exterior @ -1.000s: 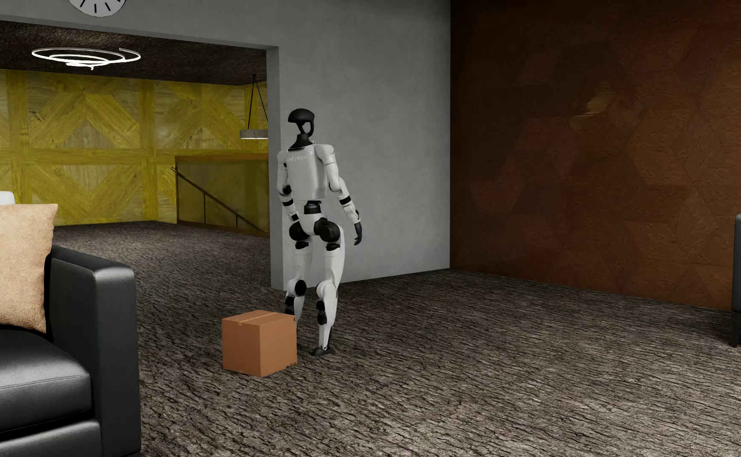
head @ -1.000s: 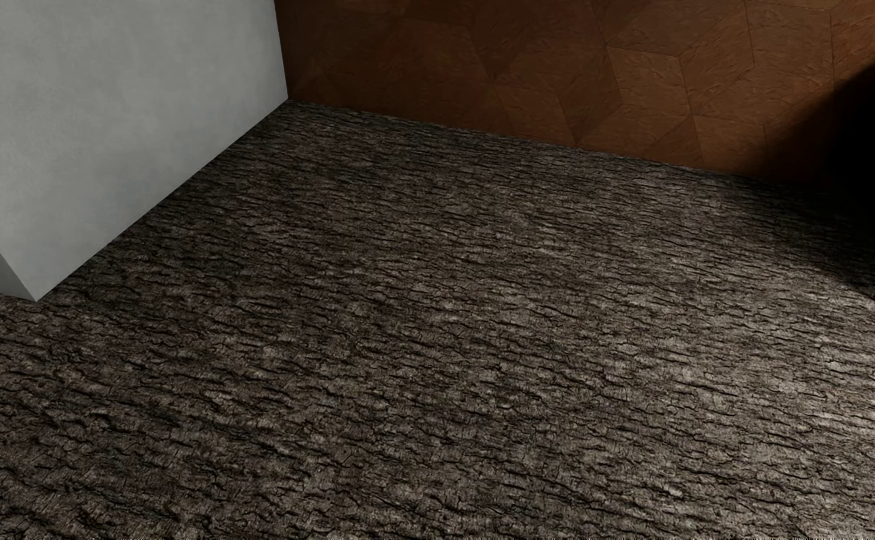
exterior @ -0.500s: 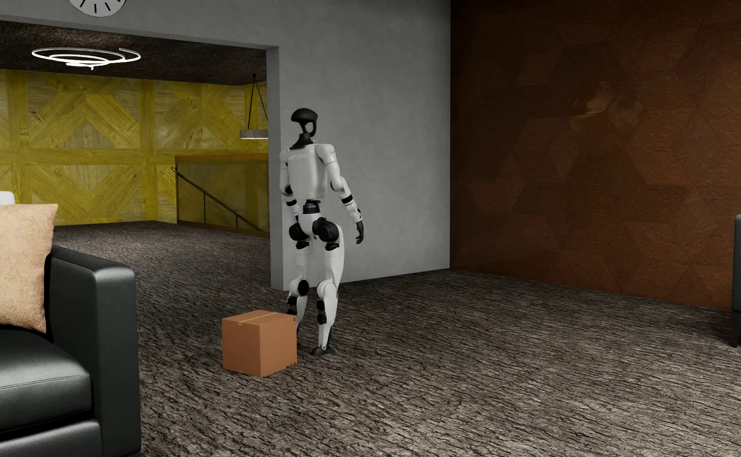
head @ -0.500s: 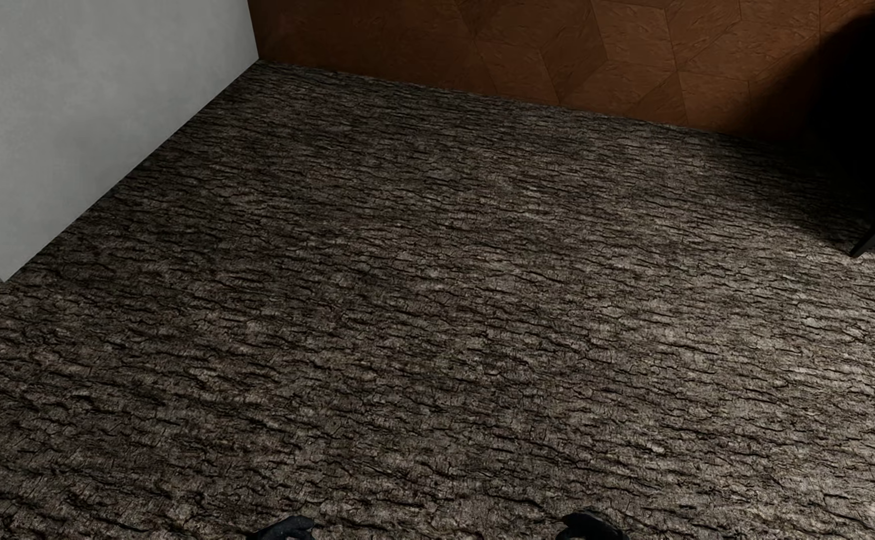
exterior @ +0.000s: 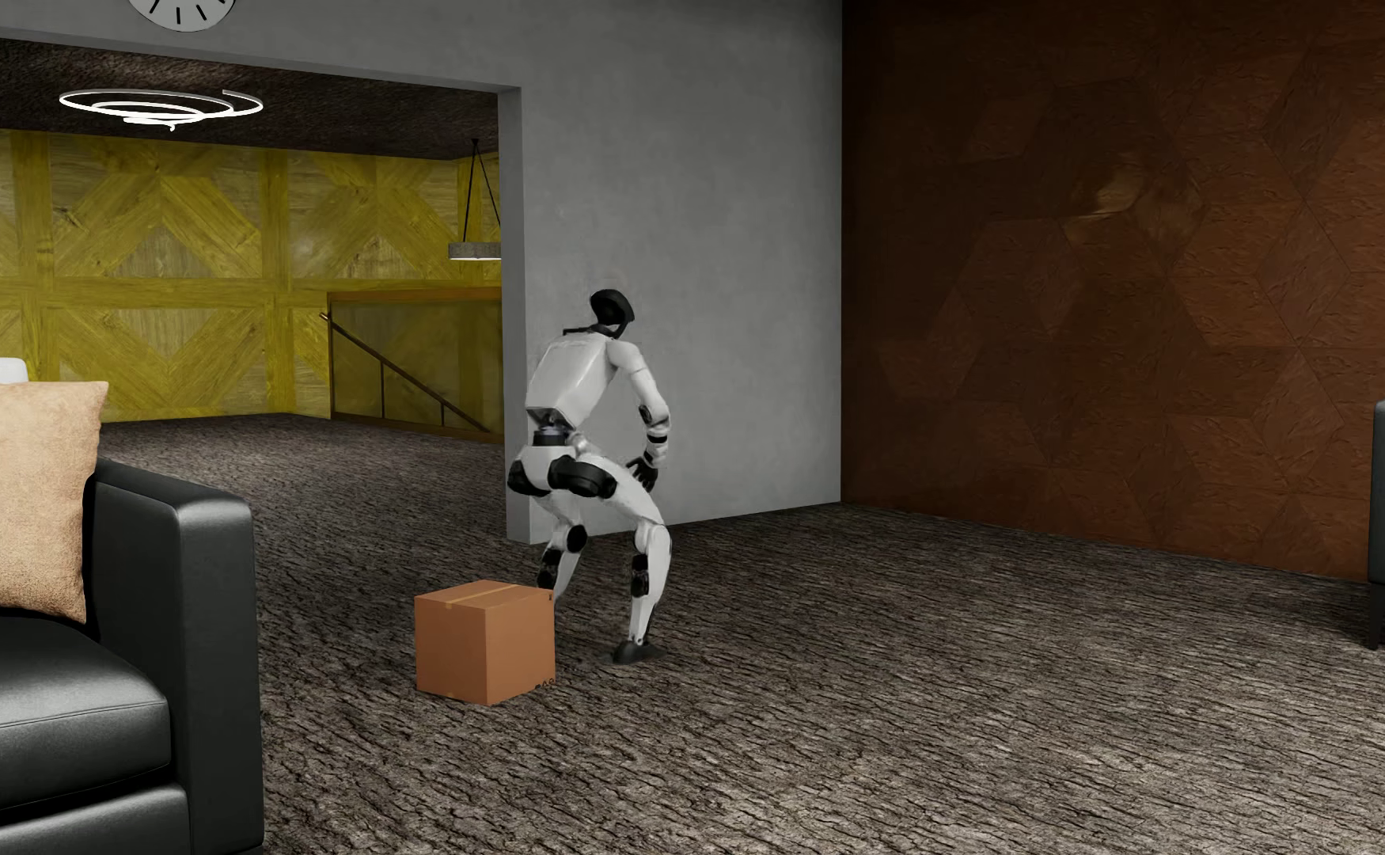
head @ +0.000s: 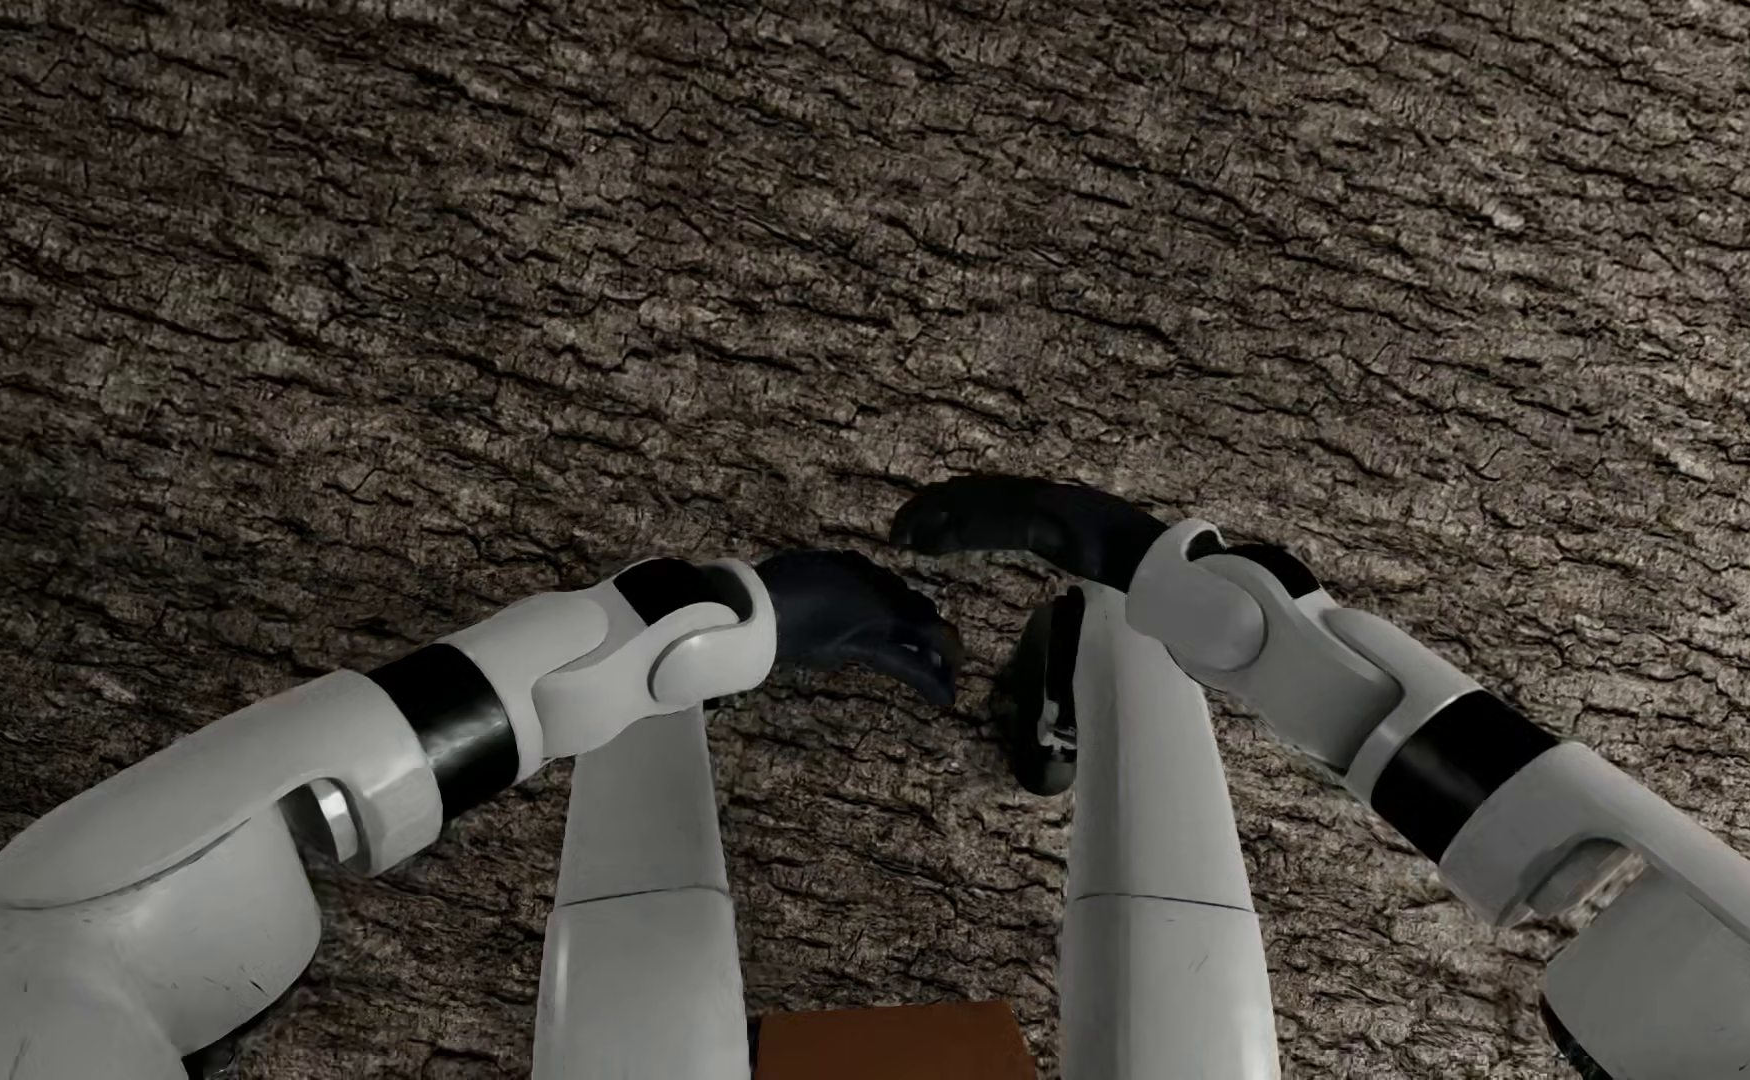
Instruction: Take a seat on the dark orange box
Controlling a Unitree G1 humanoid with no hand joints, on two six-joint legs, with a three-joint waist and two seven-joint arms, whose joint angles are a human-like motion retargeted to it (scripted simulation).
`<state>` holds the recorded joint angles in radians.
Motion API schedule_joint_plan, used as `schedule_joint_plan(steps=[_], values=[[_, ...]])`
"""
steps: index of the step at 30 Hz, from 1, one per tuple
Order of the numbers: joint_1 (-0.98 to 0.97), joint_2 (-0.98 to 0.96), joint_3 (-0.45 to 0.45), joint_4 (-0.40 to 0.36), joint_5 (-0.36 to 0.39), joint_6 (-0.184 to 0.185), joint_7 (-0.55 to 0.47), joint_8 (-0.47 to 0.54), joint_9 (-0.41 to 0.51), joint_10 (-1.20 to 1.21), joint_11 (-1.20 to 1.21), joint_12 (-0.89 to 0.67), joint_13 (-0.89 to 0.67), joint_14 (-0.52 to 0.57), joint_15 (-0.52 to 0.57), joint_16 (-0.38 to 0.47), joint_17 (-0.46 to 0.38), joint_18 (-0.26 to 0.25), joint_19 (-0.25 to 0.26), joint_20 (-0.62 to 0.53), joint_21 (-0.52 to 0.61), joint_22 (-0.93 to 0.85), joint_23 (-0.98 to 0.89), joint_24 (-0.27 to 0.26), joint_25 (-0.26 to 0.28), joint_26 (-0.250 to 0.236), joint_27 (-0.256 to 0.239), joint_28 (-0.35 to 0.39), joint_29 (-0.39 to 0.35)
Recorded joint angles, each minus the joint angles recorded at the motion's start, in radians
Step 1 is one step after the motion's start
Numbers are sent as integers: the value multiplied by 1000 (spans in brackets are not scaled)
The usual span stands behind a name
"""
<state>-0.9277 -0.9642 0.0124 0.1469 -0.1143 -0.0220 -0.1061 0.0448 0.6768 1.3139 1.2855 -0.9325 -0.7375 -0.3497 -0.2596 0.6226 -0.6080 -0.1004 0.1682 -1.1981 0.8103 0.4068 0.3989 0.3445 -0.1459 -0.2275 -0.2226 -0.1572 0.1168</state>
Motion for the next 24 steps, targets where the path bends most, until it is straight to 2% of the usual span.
schedule_joint_plan(steps=[1,2,5,7,9,12,16,20,22,24], values=[[-69,-73,-2,1,-11,1,-16,12,36,74,78,-58,-48,-14,-14,59,-70,-11,10,-39,19,-97,-98,-34,30,6,-10,65,-14],[-135,-144,-3,6,-15,-2,-34,25,71,147,151,-113,-100,-31,-25,118,-131,-26,20,-72,49,-179,-178,-77,69,15,-18,156,-62],[-326,-335,1,17,-25,6,-85,61,147,350,346,-159,-195,-65,-49,288,-287,-53,62,-80,104,-408,-399,-162,183,-6,-76,416,-251],[-417,-437,3,17,-32,7,-111,85,186,470,469,-85,-173,-90,-66,360,-382,-67,79,22,66,-493,-546,-162,221,-26,-117,534,-330],[-483,-506,6,20,-42,6,-131,104,211,569,569,-7,-103,-105,-77,403,-433,-79,93,127,-11,-558,-637,-159,232,-37,-147,587,-399],[-511,-534,4,21,-51,9,-147,115,219,655,658,104,-8,-101,-64,412,-443,-85,93,245,-100,-586,-670,-149,221,-36,-154,602,-411],[-446,-481,0,30,-52,13,-147,122,184,693,699,231,91,-65,-14,323,-353,-87,79,375,-176,-497,-582,-124,175,-13,-114,512,-329],[-322,-358,-3,46,-61,21,-131,114,123,693,699,392,242,-40,8,147,-159,-80,67,531,-305,-311,-404,-88,100,6,-70,397,-229],[-265,-302,-6,52,-63,18,-125,110,84,692,698,446,320,-35,12,62,-39,-79,60,585,-383,-223,-313,-77,55,10,-63,355,-207],[-218,-258,-10,54,-60,11,-119,107,43,682,691,492,379,-27,17,-14,92,-76,51,636,-454,-135,-214,-70,33,11,-54,335,-220]])
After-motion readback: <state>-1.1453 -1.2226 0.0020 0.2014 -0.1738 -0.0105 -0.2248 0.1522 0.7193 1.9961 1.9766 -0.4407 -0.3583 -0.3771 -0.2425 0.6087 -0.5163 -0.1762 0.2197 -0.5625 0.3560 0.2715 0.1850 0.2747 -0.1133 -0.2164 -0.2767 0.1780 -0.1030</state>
